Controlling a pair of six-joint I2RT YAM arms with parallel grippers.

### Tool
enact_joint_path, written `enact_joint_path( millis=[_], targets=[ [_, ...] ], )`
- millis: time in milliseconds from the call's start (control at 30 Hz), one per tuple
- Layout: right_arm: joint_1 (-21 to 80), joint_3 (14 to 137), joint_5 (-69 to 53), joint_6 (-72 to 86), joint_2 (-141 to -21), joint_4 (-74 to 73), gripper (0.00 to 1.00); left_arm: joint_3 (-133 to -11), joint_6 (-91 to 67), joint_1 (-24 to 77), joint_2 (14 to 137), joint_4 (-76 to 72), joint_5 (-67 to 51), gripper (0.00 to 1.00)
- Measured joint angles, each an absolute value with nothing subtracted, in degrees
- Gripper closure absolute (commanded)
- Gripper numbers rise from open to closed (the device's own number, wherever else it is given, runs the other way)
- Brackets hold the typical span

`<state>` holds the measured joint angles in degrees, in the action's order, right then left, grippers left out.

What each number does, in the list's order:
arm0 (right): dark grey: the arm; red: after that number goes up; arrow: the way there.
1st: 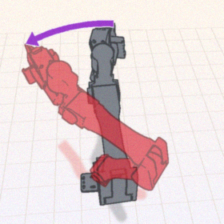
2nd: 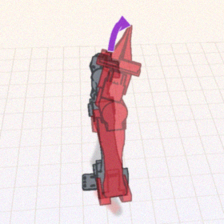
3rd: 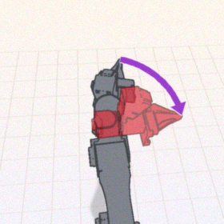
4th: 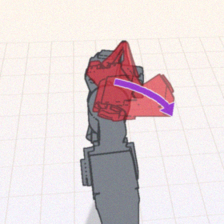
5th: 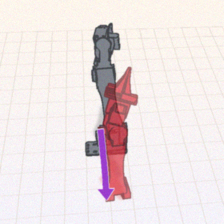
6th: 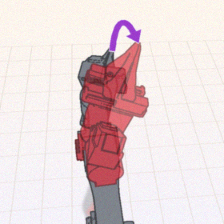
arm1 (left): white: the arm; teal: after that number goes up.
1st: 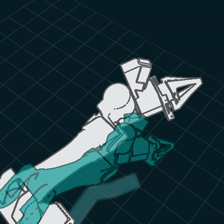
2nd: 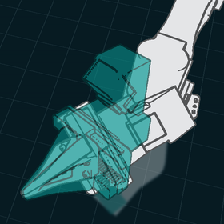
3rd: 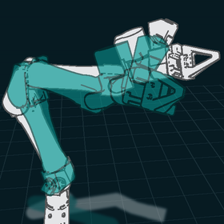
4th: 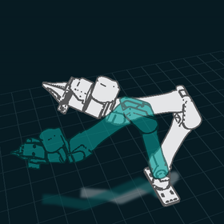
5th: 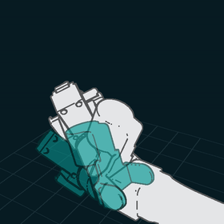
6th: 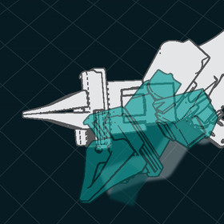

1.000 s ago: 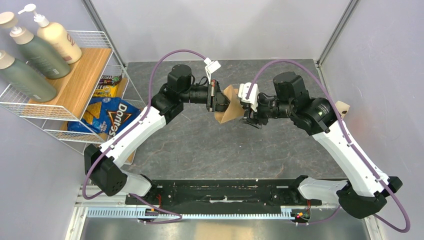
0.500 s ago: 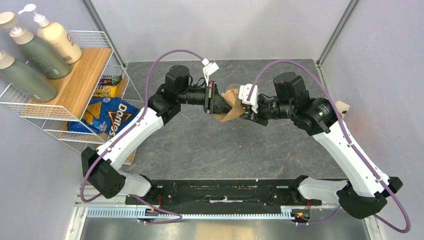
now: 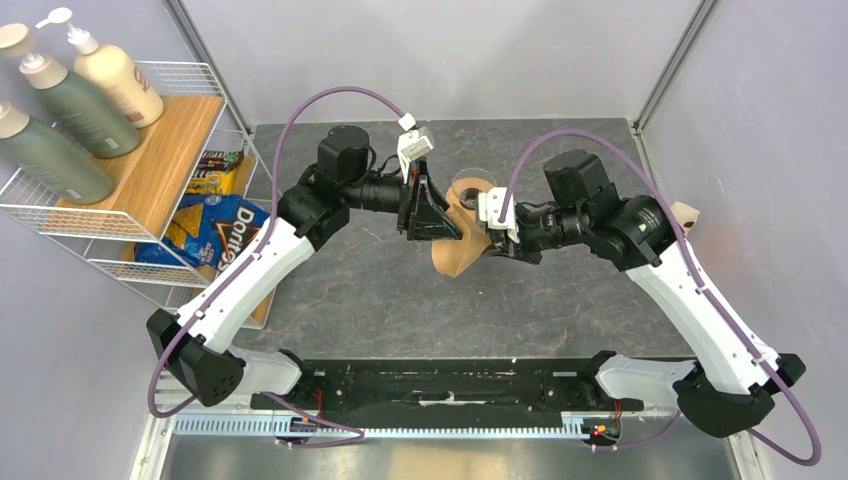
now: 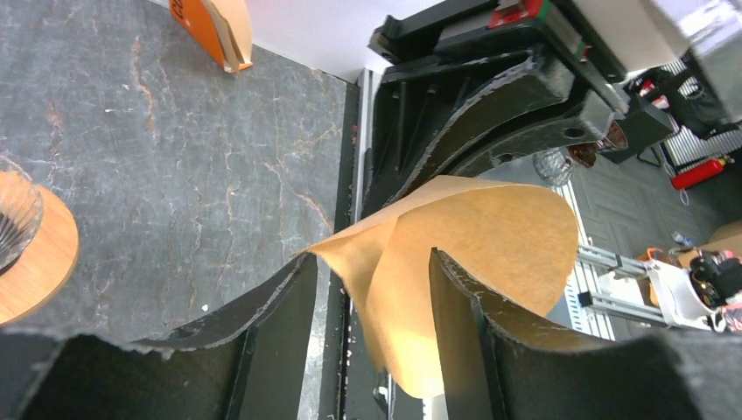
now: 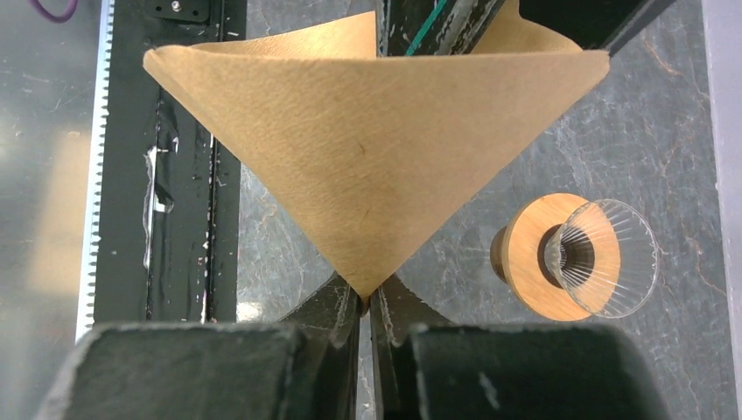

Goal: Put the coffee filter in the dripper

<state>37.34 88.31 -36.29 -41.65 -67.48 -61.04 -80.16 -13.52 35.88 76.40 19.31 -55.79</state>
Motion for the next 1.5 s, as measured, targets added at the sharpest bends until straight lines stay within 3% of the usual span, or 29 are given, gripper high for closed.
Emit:
enact_joint_path(
  millis=[200, 500, 600, 867, 1100, 1133, 1167, 1233, 1267, 1333, 1500],
  targets=[
    [37.34, 89.32, -37.69, -44.51, -68.34, -63.2, 0.89, -82.08, -13.37, 36.86, 78.22, 20.18, -57.71, 0.3],
    [37.34, 90.39, -39.62, -46.76, -68.86, -65.23, 0.9, -82.87, -12.43, 37.52, 81.38, 21.39, -59.22, 0.3],
    [37.34, 90.61, -40.23, -47.16, -69.01, -65.76, 0.9, -82.87, -11.44, 37.54, 81.36, 20.97, -60.51, 0.42],
    [37.34, 91.46, -40.49, -45.91, -69.84, -66.87, 0.9, -82.76, -9.21, 37.76, 81.36, 18.94, -64.49, 0.96],
    [36.6, 91.57, -40.29, -41.43, -69.97, -66.65, 0.91, -80.53, -8.67, 37.76, 80.03, 16.53, -65.21, 0.98],
    [36.05, 91.57, -40.36, -40.56, -69.97, -66.5, 0.91, -79.94, -8.69, 37.76, 79.55, 15.77, -65.19, 0.94],
    [35.57, 91.57, -40.47, -39.97, -69.97, -66.41, 0.92, -79.57, -8.69, 37.76, 79.18, 15.29, -65.19, 0.8],
    [34.15, 91.57, -40.97, -38.72, -69.97, -65.87, 0.93, -78.91, -8.64, 37.74, 78.43, 14.37, -65.17, 0.38],
    [33.39, 91.57, -41.17, -38.26, -69.95, -65.76, 0.94, -78.59, -8.75, 37.69, 78.0, 14.2, -65.12, 0.24],
    [32.01, 91.57, -41.54, -37.39, -69.82, -65.6, 0.94, -78.06, -9.3, 37.3, 77.23, 14.22, -64.66, 0.15],
    [30.52, 91.55, -42.5, -34.52, -69.56, -65.34, 0.94, -78.02, -11.57, 30.76, 75.99, 14.17, -61.56, 0.12]
  ],
)
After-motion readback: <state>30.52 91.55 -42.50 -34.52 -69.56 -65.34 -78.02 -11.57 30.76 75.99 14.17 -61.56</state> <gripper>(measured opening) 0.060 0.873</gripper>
